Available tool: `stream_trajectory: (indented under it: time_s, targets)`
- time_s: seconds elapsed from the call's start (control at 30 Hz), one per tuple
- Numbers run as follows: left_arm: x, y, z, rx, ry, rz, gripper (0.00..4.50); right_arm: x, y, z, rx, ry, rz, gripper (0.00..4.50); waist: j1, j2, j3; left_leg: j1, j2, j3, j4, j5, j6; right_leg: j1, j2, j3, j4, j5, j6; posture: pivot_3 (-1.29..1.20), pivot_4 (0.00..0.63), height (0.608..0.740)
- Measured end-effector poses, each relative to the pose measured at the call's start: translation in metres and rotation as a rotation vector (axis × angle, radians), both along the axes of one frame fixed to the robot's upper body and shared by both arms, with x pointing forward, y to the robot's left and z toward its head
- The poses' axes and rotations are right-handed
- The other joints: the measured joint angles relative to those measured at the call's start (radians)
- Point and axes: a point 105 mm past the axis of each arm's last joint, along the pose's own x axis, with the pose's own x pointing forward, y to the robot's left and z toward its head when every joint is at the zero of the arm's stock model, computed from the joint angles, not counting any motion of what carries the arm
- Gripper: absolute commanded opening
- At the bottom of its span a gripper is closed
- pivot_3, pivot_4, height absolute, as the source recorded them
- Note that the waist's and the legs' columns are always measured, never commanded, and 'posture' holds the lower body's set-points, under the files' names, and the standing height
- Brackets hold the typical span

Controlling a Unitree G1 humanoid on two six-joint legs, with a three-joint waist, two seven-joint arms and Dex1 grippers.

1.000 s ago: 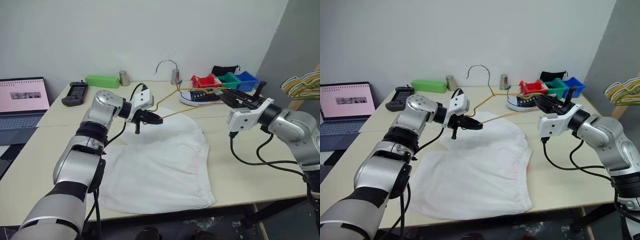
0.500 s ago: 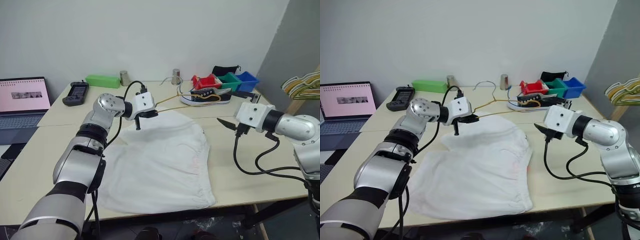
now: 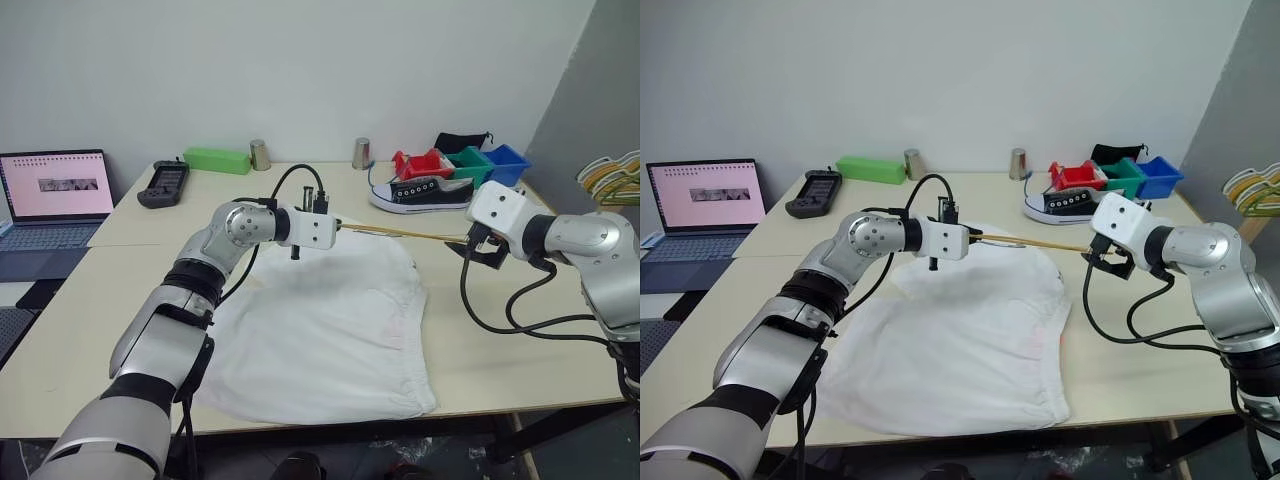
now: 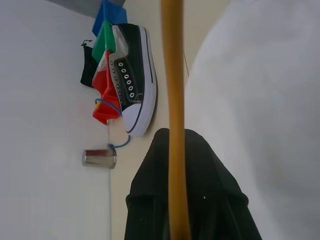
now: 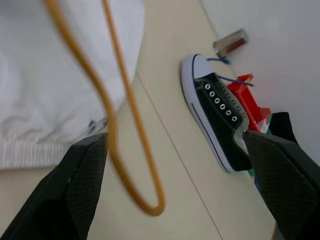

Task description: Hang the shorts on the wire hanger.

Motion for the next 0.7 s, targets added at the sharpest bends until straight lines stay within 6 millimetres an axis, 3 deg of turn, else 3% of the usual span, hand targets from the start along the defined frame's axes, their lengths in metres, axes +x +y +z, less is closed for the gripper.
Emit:
stream_trajectory:
  time_s: [0.13, 0.37, 0.57, 0.7]
  targets:
    - [-0.001, -0.003, 0.000, 0.009, -0.009, -0.008, 0.00, -0.002, 0.003, -0.010, -0.018, 0.047, 0.014, 4.46, -0.001, 0.000, 0.000, 0.000, 0.000, 0.000, 0.000, 0.000, 0.000, 0.000, 0.000, 0.000, 0.000, 0.000, 0.000, 0.21, 0.000, 0.740]
    - [-0.005, -0.012, 0.006, 0.010, -0.034, -0.041, 0.00, 0.014, -0.007, -0.013, -0.076, -0.005, -0.056, 4.46, 0.000, 0.000, 0.000, 0.000, 0.000, 0.000, 0.000, 0.000, 0.000, 0.000, 0.000, 0.000, 0.000, 0.000, 0.000, 0.21, 0.000, 0.740]
    - [-0.006, -0.012, -0.001, 0.027, -0.010, -0.042, 0.00, 0.017, -0.004, -0.012, -0.102, -0.031, -0.045, 3.29, -0.001, 0.000, 0.000, 0.000, 0.000, 0.000, 0.000, 0.000, 0.000, 0.000, 0.000, 0.000, 0.000, 0.000, 0.000, 0.21, 0.000, 0.740]
    - [-0.007, -0.011, -0.004, 0.029, -0.001, -0.036, 0.00, 0.016, -0.002, -0.012, -0.130, -0.042, -0.024, 2.20, -0.001, 0.000, 0.000, 0.000, 0.000, 0.000, 0.000, 0.000, 0.000, 0.000, 0.001, 0.000, 0.000, 0.000, 0.000, 0.21, 0.000, 0.740]
